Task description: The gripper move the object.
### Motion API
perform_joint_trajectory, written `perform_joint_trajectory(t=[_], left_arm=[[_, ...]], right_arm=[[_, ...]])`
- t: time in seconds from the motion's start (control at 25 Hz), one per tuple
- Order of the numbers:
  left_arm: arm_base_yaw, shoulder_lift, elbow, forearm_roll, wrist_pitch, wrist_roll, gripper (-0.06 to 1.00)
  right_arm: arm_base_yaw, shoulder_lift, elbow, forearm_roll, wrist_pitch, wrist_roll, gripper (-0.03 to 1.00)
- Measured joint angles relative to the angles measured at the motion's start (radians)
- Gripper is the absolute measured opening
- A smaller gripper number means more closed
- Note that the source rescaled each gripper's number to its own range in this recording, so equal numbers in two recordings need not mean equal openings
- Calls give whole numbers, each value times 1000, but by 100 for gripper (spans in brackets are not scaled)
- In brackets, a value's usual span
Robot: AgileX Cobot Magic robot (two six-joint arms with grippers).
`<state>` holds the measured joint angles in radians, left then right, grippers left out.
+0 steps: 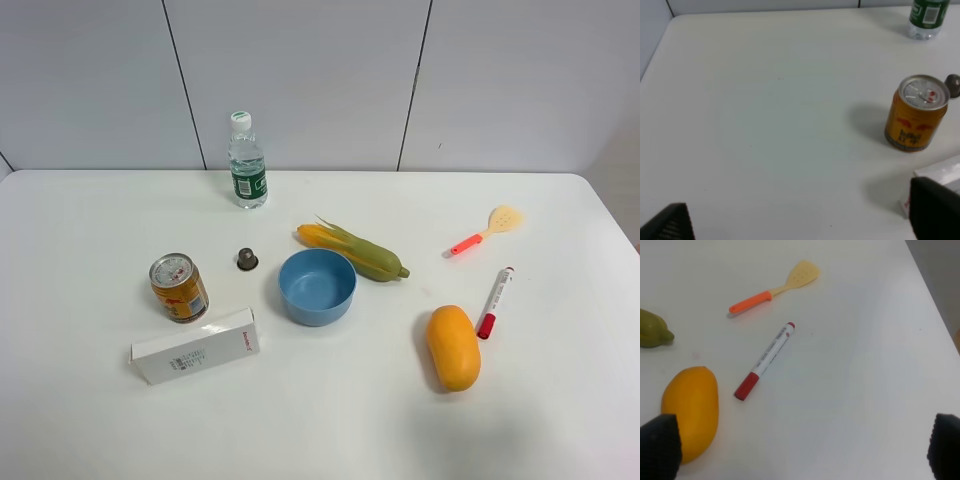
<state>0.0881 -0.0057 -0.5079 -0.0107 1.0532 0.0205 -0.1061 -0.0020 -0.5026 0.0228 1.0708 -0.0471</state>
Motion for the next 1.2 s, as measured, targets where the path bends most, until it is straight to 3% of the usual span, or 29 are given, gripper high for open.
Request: perform_joint_trajectory(t=[1.2], left_arm=[[0,0,0,0,0,0,100]], right_arm=[[0,0,0,-1,0,9,100]])
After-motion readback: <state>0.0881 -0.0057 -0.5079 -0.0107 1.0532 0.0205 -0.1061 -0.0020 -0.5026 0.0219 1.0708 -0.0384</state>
